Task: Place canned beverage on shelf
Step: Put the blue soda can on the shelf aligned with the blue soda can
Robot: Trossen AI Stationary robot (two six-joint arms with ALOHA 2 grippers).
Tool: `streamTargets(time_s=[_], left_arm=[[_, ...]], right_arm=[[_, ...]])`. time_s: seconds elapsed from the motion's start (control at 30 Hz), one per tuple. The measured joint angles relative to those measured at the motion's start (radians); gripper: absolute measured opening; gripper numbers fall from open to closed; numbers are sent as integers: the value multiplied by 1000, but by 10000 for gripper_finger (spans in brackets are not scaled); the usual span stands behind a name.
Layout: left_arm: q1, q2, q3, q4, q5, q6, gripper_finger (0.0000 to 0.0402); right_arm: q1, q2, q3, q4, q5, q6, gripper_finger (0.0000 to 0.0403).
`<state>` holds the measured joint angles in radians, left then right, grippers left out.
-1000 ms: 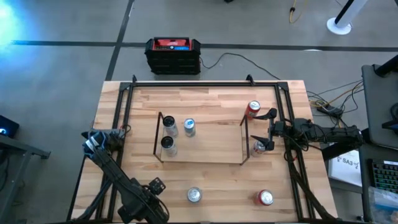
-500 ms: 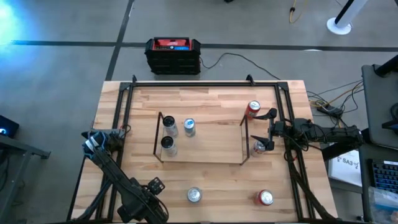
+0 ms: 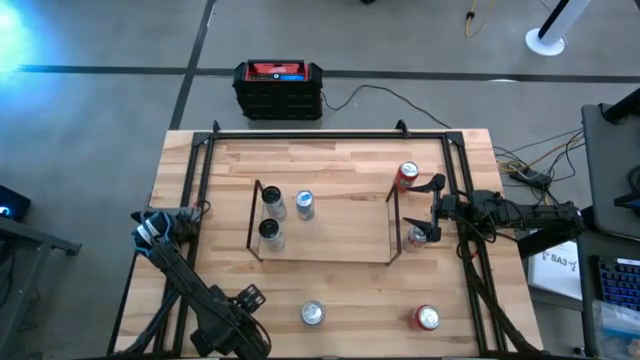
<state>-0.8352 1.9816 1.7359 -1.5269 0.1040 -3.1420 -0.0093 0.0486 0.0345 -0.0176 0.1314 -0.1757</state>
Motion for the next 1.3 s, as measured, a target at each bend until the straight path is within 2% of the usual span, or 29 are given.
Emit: streamTargets(time_s=[0.2,0.4,0.5,1.0,1.3], left_arm=[[-2,3,1,1,1,0,222],[-13,10,2,8,-7,2,220],[-26,12,11,12,-38,50,220],[-35,17,34,-9,-96,528,225],[-50,18,34,-23,-238,687,226]], right_arm=[[0,0,0,0,0,0,398],[0,0,0,0,0,0,398],[0,0,0,0,0,0,398],[0,0,0,0,0,0,398],[0,0,0,0,0,0,398]])
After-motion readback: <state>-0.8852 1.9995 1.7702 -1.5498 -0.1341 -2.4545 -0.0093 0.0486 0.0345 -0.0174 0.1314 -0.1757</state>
